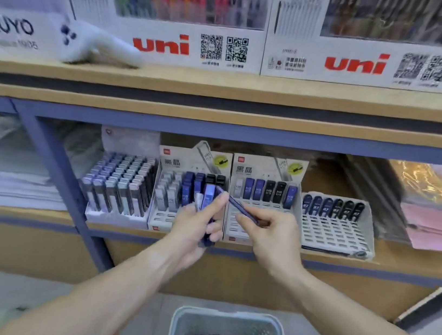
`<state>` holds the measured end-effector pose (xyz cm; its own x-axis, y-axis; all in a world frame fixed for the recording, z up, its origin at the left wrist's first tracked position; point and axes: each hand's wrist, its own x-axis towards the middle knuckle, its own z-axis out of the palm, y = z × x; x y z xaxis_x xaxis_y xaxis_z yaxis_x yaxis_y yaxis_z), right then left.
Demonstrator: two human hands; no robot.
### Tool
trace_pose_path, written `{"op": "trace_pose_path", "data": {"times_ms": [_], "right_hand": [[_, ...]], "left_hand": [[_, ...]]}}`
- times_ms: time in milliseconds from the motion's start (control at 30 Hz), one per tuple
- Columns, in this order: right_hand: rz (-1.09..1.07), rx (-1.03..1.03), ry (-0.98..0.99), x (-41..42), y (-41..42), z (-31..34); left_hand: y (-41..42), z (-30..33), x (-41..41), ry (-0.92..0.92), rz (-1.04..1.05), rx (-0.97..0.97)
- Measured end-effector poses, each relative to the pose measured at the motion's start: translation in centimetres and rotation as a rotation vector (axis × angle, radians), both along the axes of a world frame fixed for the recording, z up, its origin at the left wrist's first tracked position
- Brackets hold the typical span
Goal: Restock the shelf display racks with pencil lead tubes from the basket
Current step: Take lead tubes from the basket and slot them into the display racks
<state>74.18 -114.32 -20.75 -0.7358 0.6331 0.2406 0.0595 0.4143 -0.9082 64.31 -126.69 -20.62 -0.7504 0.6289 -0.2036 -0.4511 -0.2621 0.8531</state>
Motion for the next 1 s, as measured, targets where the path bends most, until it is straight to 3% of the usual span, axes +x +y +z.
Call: {"op": "trace_pose_path", "data": {"times_ms": [200,433,700,1000], "right_hand": [[0.106,-0.029,0.000,-2.5,0.4,2.5],[0.287,-0.351,0.003,-5.9,1.0,3.1],[0.512,-0.233,-0.088,-6.8,1.4,2.4],[0.459,-0.244,-0.070,-7.2,2.0,1.6]], "left_hand": [[0.0,2.4,-3.5,0.063,-0.021,-0.023],[-0.1,2.0,-6.7,0.038,-0.056,-0.042],[-1.0,0.5,-6.2,0.058,-0.124,-0.122],[-1.5,0.3,-6.5,-0.199,-0.134,-0.099]]}}
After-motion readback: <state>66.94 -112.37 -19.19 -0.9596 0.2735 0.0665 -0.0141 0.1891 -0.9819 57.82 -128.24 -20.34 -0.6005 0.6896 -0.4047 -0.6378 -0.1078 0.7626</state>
